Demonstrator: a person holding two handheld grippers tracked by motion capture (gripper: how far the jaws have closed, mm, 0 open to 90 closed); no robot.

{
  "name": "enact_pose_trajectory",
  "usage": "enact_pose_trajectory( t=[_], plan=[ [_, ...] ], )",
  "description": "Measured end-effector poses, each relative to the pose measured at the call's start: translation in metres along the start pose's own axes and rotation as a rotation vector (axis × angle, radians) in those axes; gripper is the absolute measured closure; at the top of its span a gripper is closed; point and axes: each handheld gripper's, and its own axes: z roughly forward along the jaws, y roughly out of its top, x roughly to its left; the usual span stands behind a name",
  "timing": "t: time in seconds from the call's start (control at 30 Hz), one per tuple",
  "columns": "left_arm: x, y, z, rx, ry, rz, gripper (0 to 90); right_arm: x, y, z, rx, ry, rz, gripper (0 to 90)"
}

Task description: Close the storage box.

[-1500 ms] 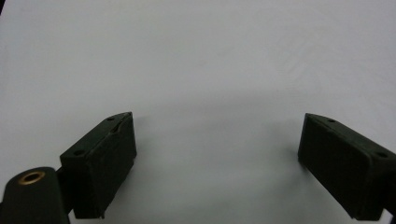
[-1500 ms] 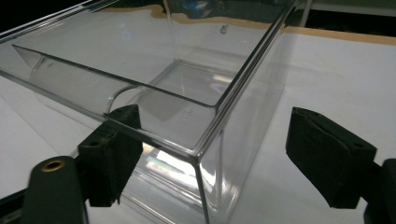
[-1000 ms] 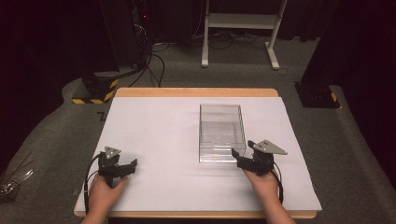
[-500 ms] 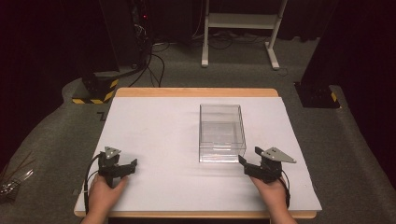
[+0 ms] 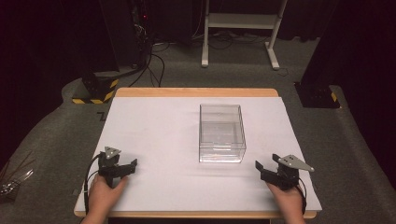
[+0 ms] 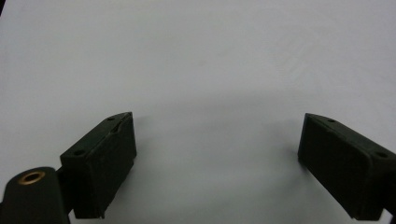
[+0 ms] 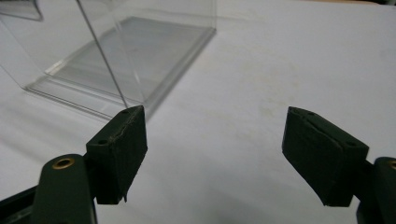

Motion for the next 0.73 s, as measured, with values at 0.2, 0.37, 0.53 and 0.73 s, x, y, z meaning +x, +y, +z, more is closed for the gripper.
enact_pose_trajectory(
  t=[0.2, 0.37, 0.53, 0.73],
  plan=[
    [0.0, 0.0, 0.0, 0.001, 0.001, 0.004, 11.6, -0.01, -0.013, 0.002, 0.05, -0.011, 0.0, 23.3],
    [0.0, 0.0, 0.0, -0.001, 0.001, 0.003, 11.6, -0.002, -0.012, 0.007, 0.097, -0.023, -0.073, 23.7],
    [0.0, 0.0, 0.0, -0.001, 0.002, 0.003, 11.6, -0.004, -0.012, 0.007, 0.095, -0.016, -0.061, 23.8],
    [0.0, 0.0, 0.0, -0.002, 0.001, 0.002, 11.6, -0.004, -0.012, 0.008, 0.103, -0.014, -0.065, 23.9]
  ],
)
